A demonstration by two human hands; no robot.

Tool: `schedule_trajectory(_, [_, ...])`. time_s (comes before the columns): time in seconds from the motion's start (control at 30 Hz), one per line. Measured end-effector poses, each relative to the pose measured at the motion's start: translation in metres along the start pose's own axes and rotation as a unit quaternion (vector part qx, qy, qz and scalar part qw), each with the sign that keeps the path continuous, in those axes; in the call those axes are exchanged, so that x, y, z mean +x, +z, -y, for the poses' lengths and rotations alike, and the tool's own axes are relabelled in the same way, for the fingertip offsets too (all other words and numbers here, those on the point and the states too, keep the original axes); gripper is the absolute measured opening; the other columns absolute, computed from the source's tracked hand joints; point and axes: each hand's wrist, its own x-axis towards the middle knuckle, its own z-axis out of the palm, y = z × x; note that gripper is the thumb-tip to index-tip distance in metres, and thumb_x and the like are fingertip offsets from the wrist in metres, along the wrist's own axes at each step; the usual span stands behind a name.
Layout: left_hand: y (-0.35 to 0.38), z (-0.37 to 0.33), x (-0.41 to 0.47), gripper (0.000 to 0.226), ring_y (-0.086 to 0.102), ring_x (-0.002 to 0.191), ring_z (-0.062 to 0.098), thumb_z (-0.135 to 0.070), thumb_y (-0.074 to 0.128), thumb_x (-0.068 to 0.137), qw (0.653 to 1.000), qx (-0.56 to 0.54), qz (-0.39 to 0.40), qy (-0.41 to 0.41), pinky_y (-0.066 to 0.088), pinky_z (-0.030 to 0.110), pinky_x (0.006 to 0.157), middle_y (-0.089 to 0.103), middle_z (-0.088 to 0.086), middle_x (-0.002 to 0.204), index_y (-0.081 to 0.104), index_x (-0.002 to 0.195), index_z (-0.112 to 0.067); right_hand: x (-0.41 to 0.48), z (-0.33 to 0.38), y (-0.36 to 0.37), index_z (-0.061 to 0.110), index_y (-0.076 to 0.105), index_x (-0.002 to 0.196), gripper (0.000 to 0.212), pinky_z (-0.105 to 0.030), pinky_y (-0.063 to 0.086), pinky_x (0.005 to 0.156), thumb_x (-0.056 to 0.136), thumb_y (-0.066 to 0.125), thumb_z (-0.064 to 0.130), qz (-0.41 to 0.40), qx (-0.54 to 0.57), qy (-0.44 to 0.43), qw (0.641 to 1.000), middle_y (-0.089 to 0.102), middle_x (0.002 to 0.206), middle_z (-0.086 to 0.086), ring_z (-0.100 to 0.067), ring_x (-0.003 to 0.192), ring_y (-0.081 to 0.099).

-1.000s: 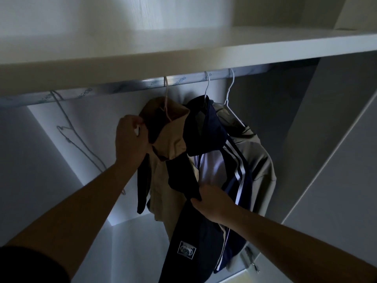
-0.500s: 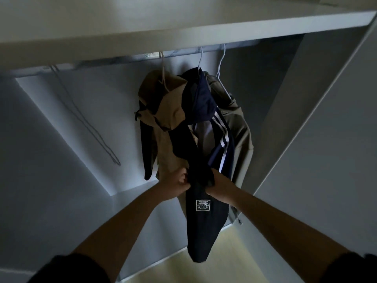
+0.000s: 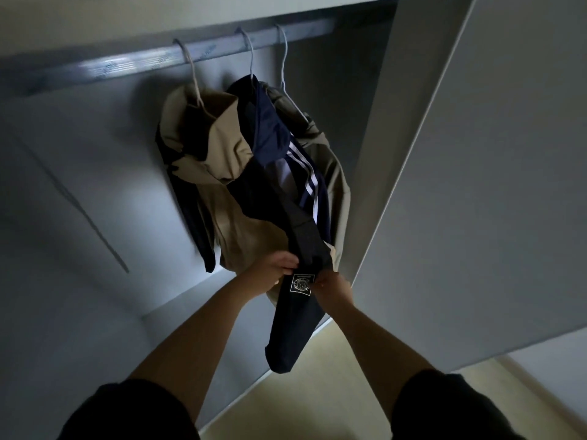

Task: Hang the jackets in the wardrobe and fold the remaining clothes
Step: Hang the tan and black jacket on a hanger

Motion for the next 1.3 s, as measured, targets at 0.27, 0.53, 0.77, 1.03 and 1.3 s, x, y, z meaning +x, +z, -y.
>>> schedule_trajectory(0.27, [0.022, 0.020, -0.011, 0.026, 0.058, 0.088, -0.001, 0.003, 0.051, 0.091, 0.999, 0.033, -0.004, -0.020, 0.045, 0.011, 0.073, 0.066, -0.007, 0.100, 0.062, 0.097, -0.019, -0.032, -0.021, -0.025, 0.015, 0.052, 0.094, 0.012, -0.030, 0.044, 0.061, 0.083, 0.054, 0.013, 0.032, 0.059, -0.022, 0.998, 0.054, 0.073, 0.000, -0.026, 0.075, 0.056])
schedule_trajectory(0.53, [0.074, 0.014, -0.047, 0.045, 0.049, 0.110, 0.016, 0.000, 0.053, 0.093, 0.986, -0.130, -0.083, -0.067, 0.043, 0.032, 0.089, 0.049, -0.001, 0.119, 0.040, 0.134, -0.015, -0.068, -0.022, -0.091, -0.001, 0.060, 0.108, 0.023, -0.026, 0.042, 0.064, 0.088, 0.048, 0.000, 0.076, 0.108, -0.073, 0.989, 0.058, 0.083, -0.009, -0.021, 0.073, 0.054])
schedule_trajectory(0.77, [0.108, -0.013, -0.075, 0.034, 0.057, 0.105, 0.020, 0.003, 0.050, 0.093, 0.982, -0.180, -0.001, -0.061, 0.044, 0.036, 0.089, 0.058, 0.002, 0.110, 0.048, 0.121, -0.016, -0.105, -0.034, -0.121, 0.005, 0.068, 0.090, 0.019, -0.030, 0.047, 0.072, 0.092, 0.050, 0.011, 0.018, -0.007, -0.130, 0.991, 0.066, 0.082, -0.011, -0.026, 0.079, 0.063])
schedule_trajectory(1.03, [0.159, -0.020, -0.103, 0.014, 0.063, 0.088, 0.019, -0.004, 0.049, 0.094, 0.985, -0.102, -0.113, -0.075, 0.048, 0.029, 0.077, 0.062, 0.008, 0.111, 0.054, 0.105, -0.011, -0.159, -0.096, -0.142, 0.014, 0.067, 0.098, 0.018, -0.019, 0.051, 0.074, 0.096, 0.050, 0.012, 0.006, 0.156, -0.058, 0.986, 0.066, 0.085, 0.005, -0.009, 0.075, 0.064])
schedule_trajectory(1.3, [0.334, -0.096, -0.154, 0.018, 0.069, 0.078, 0.016, -0.010, 0.047, 0.095, 0.997, -0.064, 0.048, 0.005, 0.049, 0.029, 0.071, 0.072, -0.004, 0.086, 0.060, 0.088, -0.020, -0.272, -0.244, -0.226, 0.016, 0.068, 0.090, 0.025, -0.026, 0.054, 0.069, 0.094, 0.047, 0.003, -0.138, 0.377, 0.046, 0.915, 0.069, 0.077, 0.001, -0.012, 0.069, 0.065])
